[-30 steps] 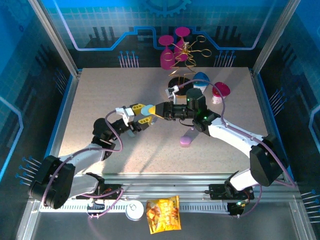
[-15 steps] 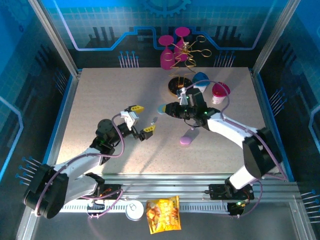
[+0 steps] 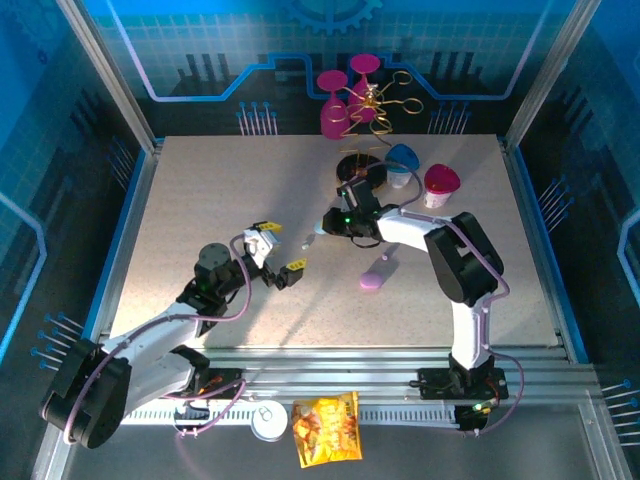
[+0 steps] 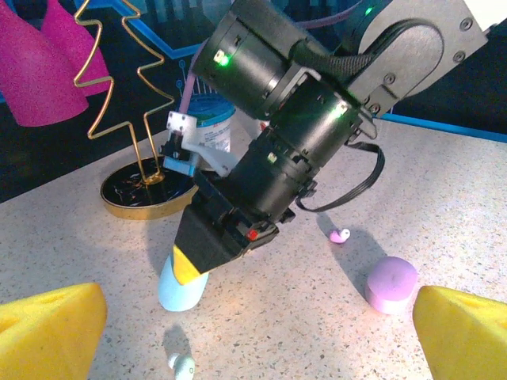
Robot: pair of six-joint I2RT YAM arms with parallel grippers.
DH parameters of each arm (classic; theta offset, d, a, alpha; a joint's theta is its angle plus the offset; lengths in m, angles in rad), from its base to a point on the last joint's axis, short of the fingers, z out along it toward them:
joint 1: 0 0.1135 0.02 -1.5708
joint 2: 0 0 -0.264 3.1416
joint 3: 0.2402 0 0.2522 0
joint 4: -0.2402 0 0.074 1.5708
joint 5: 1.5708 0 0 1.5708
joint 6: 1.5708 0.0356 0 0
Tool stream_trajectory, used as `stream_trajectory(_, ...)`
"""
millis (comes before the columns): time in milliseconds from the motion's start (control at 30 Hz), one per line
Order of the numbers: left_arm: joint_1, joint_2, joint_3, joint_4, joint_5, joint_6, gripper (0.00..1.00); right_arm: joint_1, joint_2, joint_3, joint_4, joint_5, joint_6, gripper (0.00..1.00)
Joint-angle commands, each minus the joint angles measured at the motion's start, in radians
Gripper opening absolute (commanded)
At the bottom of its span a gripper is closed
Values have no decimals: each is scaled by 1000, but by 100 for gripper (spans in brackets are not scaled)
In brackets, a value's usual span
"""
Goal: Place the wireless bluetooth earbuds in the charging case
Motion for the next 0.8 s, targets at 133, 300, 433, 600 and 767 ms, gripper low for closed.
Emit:
stream_trajectory(133,-8,-1,-3,8,2,27,99,8,-48,-20,-4,63,-28,54)
stream_trajectory(300,-28,70,27,48,80,55,99,-15,-217,-163,4,115,-68,68)
stream_trajectory(433,-70,118,66,12,95,98,99,-40,-381,-313,-9,154,-88,75)
stream_trajectory(600,-84,186,105,31,120,117,99,-79,-515,-445,-91,123,-160,81)
stream_trajectory(767,-91,246,148,61,148,104,99,-91,-513,-480,-160,23,-201,85)
